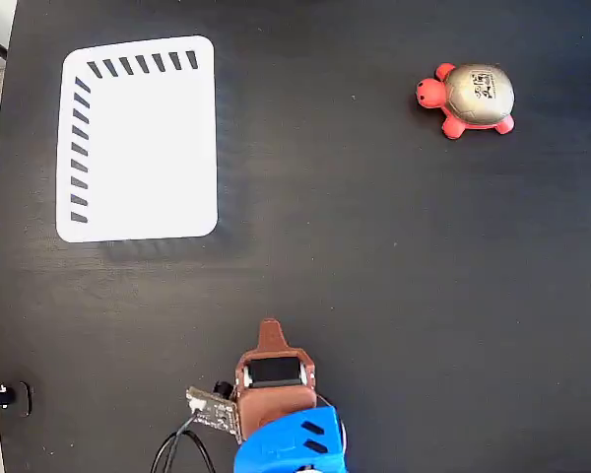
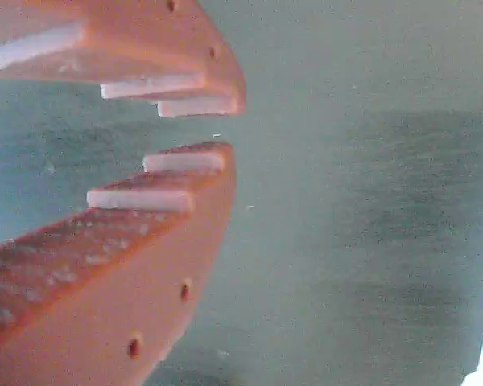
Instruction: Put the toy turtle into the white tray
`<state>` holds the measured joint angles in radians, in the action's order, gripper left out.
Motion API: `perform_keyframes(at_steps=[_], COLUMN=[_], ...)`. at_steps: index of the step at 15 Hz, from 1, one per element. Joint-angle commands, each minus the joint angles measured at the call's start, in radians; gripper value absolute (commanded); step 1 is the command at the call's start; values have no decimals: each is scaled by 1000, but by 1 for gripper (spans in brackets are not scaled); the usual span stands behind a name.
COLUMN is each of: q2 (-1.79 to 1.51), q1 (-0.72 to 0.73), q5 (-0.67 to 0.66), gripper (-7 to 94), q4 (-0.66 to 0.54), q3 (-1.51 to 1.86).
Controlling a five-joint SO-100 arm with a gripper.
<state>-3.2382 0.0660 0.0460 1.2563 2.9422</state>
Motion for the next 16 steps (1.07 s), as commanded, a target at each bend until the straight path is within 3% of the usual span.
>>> perform_keyframes(at_steps=[1, 4, 12, 16], q2=[51, 445, 1295, 1621], q1=[0, -78, -437, -514], q5=[20, 18, -259, -356], gripper=[0, 0, 0, 0], q4=[-32, -250, -183, -91], q3=[-25, -195, -1026, -1437])
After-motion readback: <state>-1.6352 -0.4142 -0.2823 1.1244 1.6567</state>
